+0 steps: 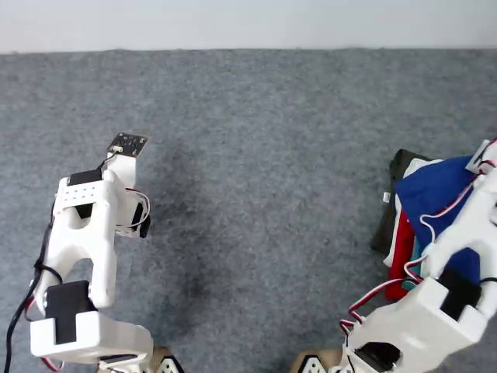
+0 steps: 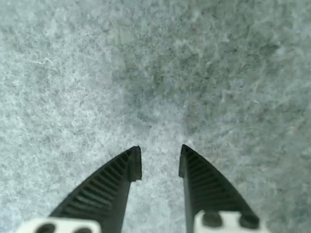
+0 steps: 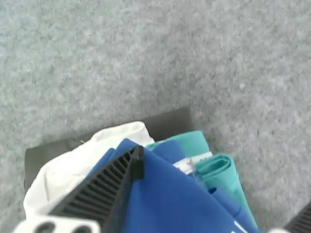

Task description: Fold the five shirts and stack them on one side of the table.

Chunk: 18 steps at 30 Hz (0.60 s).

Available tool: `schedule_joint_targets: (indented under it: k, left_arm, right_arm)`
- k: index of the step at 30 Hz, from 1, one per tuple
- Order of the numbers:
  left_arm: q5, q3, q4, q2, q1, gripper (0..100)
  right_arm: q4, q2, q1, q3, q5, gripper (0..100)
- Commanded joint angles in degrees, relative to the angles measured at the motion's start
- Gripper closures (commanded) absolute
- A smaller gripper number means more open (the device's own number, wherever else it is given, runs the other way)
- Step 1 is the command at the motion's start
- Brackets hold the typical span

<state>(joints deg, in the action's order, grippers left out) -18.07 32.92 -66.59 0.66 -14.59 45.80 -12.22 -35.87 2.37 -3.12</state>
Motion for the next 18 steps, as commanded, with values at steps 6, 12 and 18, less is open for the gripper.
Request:
schedule_joint_targets:
  k: [6, 12, 18]
  left_arm:
    - [-0.62, -0.22, -0.09, -2.11, -0.09, 86]
    - [-0.35, -0.13, -0.09, -2.02, -0.09, 86]
    - [-0.35, 4.97, 3.34, -2.02, 0.00, 86]
  right_arm:
    - [13.05, 10.77, 0.40, 9.93, 0.26, 50.5]
    - [30.37, 17.63, 4.09, 11.78, -4.92, 50.5]
    - [49.01, 17.54, 13.49, 9.67, -15.65, 50.5]
